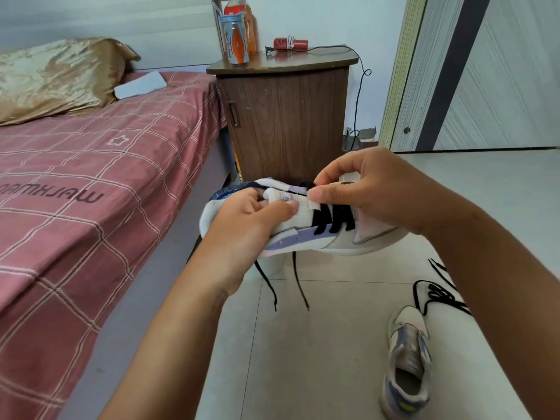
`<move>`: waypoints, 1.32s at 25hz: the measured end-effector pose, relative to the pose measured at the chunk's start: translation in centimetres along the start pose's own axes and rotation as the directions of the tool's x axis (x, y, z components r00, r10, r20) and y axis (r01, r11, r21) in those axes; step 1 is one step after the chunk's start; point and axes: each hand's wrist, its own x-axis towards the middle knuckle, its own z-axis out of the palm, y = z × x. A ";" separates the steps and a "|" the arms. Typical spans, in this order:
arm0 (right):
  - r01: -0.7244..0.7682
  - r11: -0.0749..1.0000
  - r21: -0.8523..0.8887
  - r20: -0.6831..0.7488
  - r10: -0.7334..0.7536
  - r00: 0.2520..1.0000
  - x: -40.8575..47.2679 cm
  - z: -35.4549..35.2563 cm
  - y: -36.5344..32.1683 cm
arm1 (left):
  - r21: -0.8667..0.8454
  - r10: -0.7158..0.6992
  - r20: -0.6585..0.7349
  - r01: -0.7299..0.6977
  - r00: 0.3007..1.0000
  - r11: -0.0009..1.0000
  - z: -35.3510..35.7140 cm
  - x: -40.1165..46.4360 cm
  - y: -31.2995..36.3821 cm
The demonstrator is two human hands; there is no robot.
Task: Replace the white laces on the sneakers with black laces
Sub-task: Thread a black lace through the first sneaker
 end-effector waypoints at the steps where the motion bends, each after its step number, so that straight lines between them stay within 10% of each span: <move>1: -0.001 1.000 0.013 0.005 0.001 1.000 -0.1 0.0 -0.3 | 0.025 0.007 0.000 -0.007 1.000 1.000 0.1 0.0 0.0; 12: -0.104 0.993 -0.054 0.015 0.105 0.994 0.0 1.4 -0.3 | 0.123 0.124 -0.027 -0.120 0.992 0.985 0.5 -0.3 0.0; 20: -0.229 0.922 0.311 0.007 0.239 0.971 0.1 2.9 -0.2 | 0.200 0.148 0.056 -0.156 0.987 0.967 -0.7 0.8 -1.6; 26: -0.308 0.125 0.943 0.249 0.349 0.904 1.6 1.6 2.4 | 0.199 -0.048 0.025 0.042 0.999 0.979 -1.5 2.1 -3.4; 33: -0.089 -0.120 0.989 0.146 0.673 0.725 2.7 0.0 12.3 | 0.374 -0.113 0.139 0.053 0.984 0.926 -3.5 3.9 -5.8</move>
